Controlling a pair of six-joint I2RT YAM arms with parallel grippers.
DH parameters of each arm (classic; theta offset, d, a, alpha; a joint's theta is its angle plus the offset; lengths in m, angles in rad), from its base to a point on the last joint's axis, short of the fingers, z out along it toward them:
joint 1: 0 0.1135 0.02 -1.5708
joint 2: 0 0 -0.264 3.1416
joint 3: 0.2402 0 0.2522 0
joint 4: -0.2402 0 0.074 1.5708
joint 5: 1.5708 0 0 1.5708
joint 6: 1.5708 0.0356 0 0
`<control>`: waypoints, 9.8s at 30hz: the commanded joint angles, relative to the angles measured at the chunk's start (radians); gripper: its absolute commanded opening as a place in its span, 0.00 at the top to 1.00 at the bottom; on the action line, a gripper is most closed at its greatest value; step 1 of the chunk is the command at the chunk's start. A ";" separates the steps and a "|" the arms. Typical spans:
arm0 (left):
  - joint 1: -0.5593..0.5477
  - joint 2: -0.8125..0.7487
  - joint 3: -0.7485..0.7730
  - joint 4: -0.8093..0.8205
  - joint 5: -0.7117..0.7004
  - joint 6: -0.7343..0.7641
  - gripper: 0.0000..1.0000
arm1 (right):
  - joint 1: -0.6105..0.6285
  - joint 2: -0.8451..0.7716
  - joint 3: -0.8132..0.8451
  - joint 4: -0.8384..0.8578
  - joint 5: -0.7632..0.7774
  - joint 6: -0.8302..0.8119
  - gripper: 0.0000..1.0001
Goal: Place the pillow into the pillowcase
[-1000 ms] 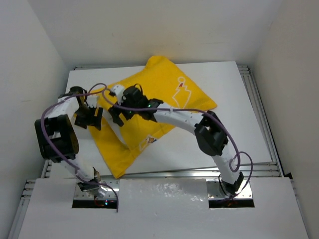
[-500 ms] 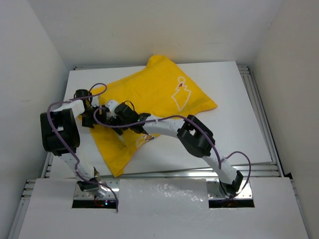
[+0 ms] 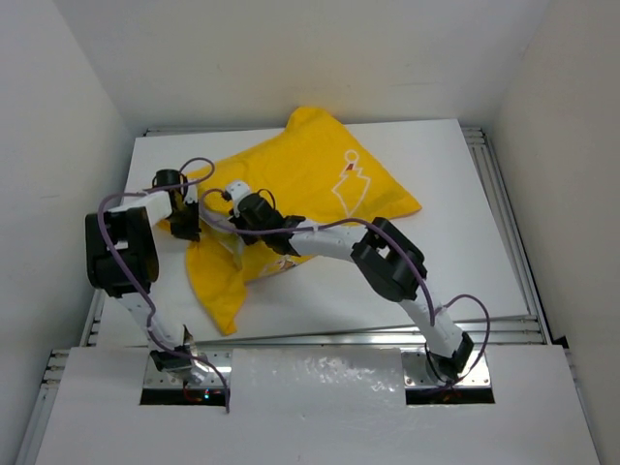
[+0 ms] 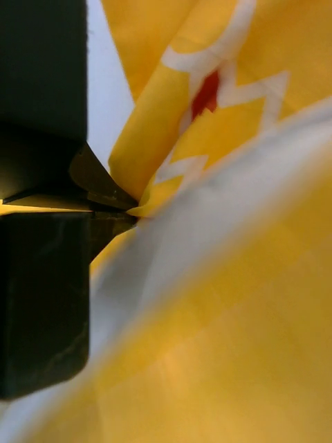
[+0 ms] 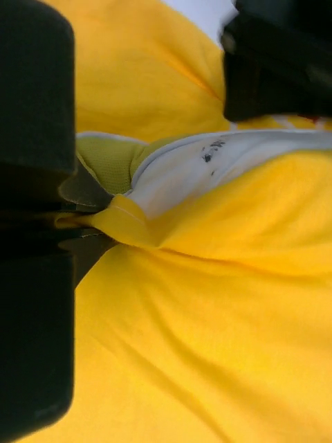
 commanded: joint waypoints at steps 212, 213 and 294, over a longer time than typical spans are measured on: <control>-0.129 -0.618 -0.014 -0.428 0.209 0.380 1.00 | -0.001 -0.231 -0.313 0.041 -0.298 -0.130 0.01; -0.129 -0.621 -0.014 -0.428 0.208 0.382 1.00 | 0.010 -0.217 -0.322 0.049 -0.283 -0.150 0.01; -0.149 -0.580 0.119 -0.127 0.389 0.274 1.00 | -0.132 -0.150 0.021 0.004 -0.837 -0.013 0.21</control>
